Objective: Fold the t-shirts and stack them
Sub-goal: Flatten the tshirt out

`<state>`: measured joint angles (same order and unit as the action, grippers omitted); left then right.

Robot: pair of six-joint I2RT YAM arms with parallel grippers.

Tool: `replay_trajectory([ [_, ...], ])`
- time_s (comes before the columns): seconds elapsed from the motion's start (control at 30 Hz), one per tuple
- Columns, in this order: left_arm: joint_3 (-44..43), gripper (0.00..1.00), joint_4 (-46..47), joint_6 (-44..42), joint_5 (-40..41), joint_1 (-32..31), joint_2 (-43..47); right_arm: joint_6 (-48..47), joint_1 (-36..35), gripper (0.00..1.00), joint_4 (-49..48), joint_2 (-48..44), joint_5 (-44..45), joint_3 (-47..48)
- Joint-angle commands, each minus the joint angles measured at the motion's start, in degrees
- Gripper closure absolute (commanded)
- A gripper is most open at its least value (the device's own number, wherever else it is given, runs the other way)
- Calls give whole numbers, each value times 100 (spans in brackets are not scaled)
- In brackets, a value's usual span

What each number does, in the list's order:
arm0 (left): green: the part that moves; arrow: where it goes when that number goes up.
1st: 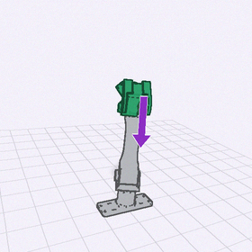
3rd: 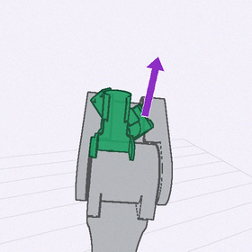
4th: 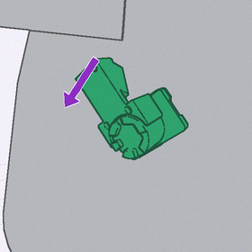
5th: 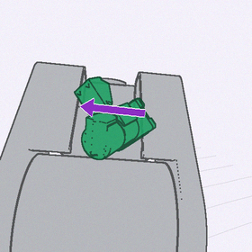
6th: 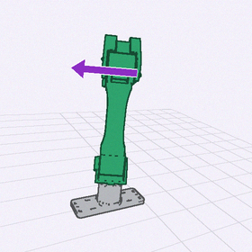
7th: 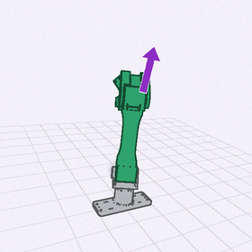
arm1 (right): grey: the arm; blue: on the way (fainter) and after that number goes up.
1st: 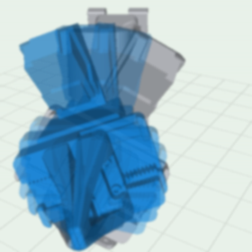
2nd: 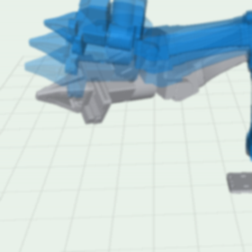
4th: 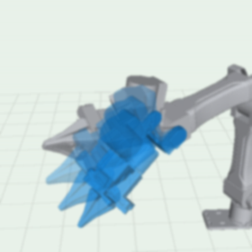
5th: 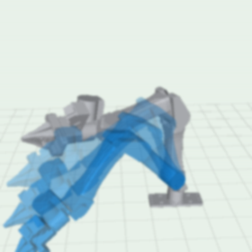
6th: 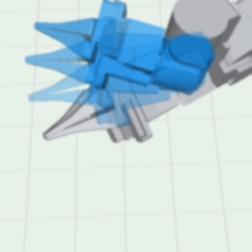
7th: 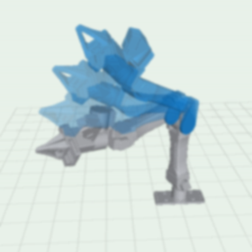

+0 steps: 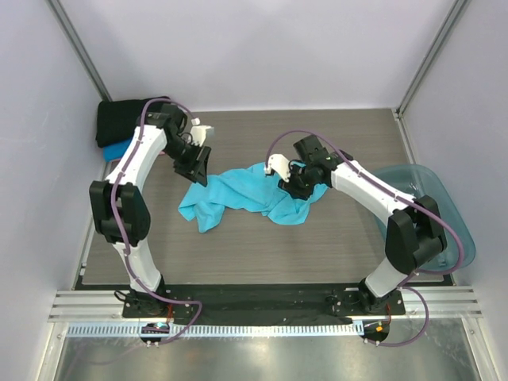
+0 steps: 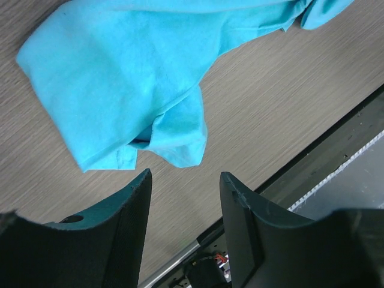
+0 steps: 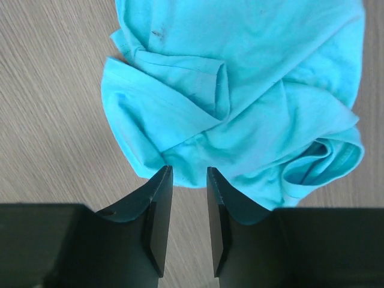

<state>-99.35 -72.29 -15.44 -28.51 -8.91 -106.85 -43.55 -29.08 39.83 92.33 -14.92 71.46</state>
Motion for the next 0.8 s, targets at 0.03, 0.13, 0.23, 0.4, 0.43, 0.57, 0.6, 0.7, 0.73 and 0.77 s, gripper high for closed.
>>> replay_trajectory([
  [0.03,-260,50,13,59,73,-6,-73,-540,-10,63,120,-233,-195,561],
  [0.13,-260,49,83,59,258,20,-161,-550,-54,60,531,73,-529,1228],
  [0.23,-217,50,241,199,381,152,-214,-217,-299,62,1418,933,-679,2256],
  [0.4,231,52,1005,472,873,424,111,777,-966,71,1765,1796,-442,2831],
  [0.43,449,52,1128,455,1056,451,303,987,-1072,71,1652,1771,-407,2708],
  [0.57,959,53,1524,349,1102,513,716,1724,-1381,75,1238,1543,-240,1787],
  [0.6,1031,52,1560,323,1076,530,770,1866,-1416,76,1150,1481,-188,1644],
  [0.7,1303,52,1613,287,1015,557,946,2131,-1521,77,816,1235,41,1101],
  [0.73,1348,53,1613,287,1014,565,973,2131,-1556,76,694,1200,120,1002],
  [0.77,1426,53,1622,296,980,583,1016,2097,-1565,77,658,1190,190,906],
])
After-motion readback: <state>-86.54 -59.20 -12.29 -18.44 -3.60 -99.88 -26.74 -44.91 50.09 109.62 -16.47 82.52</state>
